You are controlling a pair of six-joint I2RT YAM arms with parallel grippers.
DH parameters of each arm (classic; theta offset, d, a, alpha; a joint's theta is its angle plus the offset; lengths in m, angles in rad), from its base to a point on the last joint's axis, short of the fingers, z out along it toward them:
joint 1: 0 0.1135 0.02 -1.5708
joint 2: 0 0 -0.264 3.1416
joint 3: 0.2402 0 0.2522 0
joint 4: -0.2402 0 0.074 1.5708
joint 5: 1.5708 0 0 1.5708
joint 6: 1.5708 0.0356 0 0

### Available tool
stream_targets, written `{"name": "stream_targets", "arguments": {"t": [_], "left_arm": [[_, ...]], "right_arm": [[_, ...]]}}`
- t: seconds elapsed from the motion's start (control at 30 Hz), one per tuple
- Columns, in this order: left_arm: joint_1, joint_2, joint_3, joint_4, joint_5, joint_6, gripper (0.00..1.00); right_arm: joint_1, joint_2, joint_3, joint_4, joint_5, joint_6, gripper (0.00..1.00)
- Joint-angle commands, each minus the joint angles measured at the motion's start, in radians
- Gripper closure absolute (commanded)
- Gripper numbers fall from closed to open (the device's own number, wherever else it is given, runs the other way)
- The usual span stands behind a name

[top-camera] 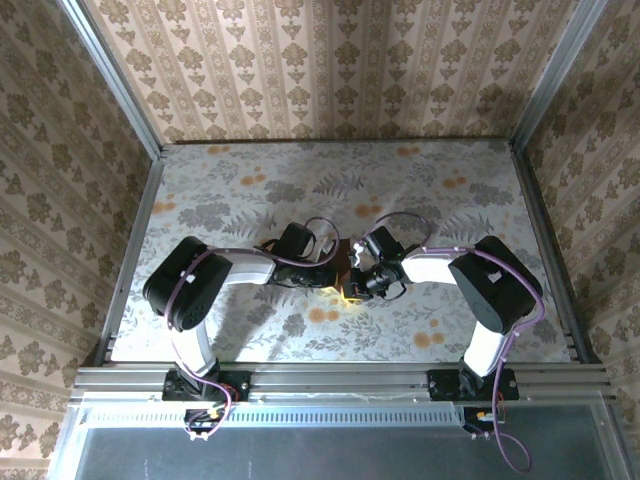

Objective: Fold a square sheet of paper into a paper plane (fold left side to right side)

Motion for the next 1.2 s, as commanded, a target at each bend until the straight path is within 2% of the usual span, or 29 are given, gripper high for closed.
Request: {"name": "stream_targets", "arguments": {"t": [0.0,0.43,0.53,0.87,1.0,1.17], "left_arm": [[0.024,0.050,0.013,-0.072,-0.116,0.049,0.95],[0.181,0.035,-0.018,-0.065,-0.130,0.111,0.96],[0.204,0.008,-0.030,-0.065,-0.124,0.118,0.99],[0.136,-0.202,-0.108,-0.033,-0.086,0.143,1.00],[0.100,-0.185,-0.127,0.036,-0.034,0.134,1.00],[0.063,-0.108,-0.086,0.071,-0.020,0.121,1.00]], "right_arm": [[-0.002,0.062,-0.024,-0.126,0.134,-0.018,1.00],[-0.001,0.069,-0.026,-0.117,0.114,-0.014,1.00],[-0.001,0.067,-0.024,-0.113,0.108,-0.013,1.00],[0.000,0.044,-0.031,-0.074,0.104,0.003,1.00],[0.000,0.045,-0.029,-0.069,0.100,0.004,1.00],[0.000,0.047,-0.032,-0.066,0.102,0.007,1.00]]}}
